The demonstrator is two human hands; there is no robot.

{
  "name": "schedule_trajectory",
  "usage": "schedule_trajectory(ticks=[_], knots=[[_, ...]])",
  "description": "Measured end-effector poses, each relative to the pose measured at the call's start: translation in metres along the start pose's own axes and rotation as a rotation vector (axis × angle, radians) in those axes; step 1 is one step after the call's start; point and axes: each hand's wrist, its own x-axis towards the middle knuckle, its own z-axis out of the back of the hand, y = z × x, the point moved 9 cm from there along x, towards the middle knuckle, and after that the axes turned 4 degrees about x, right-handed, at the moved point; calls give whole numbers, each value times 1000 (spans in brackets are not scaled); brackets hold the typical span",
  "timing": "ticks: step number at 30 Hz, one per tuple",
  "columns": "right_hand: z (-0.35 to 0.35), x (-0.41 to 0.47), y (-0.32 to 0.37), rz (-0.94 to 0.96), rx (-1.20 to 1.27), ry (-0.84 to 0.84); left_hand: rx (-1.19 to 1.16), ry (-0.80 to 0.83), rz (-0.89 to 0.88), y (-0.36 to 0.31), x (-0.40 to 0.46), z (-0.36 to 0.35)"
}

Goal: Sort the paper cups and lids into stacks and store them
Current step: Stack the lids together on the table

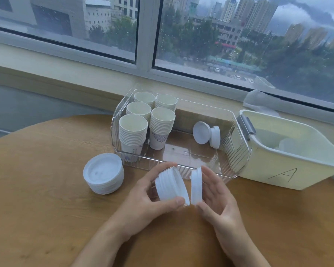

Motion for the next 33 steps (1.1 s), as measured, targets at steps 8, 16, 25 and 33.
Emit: schedule_trajectory(ticks=[8, 16, 25, 33], knots=[[-15, -3, -7, -86, -39, 177, 90, 132, -2, -2, -4, -11], [-10, -1, -8, -82, -127, 170, 127, 148, -13, -6, -6, -13], [-8, -3, -3, -77, -202, 184, 156, 195, -17, -9, -8, -14], [-10, -4, 0, -48, -273, 165, 119, 182, -22, -4, -7, -15]])
